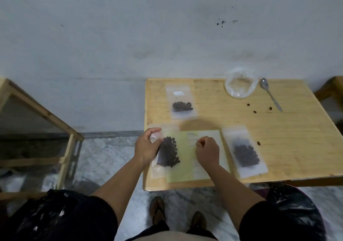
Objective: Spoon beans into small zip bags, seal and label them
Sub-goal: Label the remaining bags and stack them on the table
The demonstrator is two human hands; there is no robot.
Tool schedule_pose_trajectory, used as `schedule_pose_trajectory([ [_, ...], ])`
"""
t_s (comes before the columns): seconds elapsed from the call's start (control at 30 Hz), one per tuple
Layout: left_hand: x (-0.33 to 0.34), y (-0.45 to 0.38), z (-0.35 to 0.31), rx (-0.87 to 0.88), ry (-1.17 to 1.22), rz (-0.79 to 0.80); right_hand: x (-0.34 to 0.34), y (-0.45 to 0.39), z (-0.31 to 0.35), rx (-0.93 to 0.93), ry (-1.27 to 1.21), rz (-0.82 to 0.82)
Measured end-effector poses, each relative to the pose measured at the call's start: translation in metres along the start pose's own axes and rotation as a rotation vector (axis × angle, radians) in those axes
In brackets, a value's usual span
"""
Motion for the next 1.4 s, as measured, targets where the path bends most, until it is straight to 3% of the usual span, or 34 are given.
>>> schedule_pose_trajectory([
  [0.4,0.012,-0.013,-0.058,0.124,0.140,0.065,-0.022,-0.010,0.096,-0.269,-0.239,-0.021],
  [0.57,0.009,-0.015,-0.086,0.200,0.160,0.028,-0.028,-0.020,0.110,-0.235,-0.305,-0.061],
  [1.2,-0.001,-0.004,-0.128,0.147,0.299,-0.111,-0.060,-0.019,0.144,-0.419,-0.200,-0.072],
  [1.4,-0.009,-0.002,-0.125,0.159,0.299,-0.069,-0.057,-0.005,0.145,-0.436,-0.232,-0.094],
])
Point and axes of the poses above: each hand's wrist, its own y-axis away from the middle knuckle, its own x-axis out of the palm, z = x × y, the point moved 6 cm from there along -y, towards the middle knuckle, and after that the axes turned 14 degrees about -y, right-handed, at the moved point
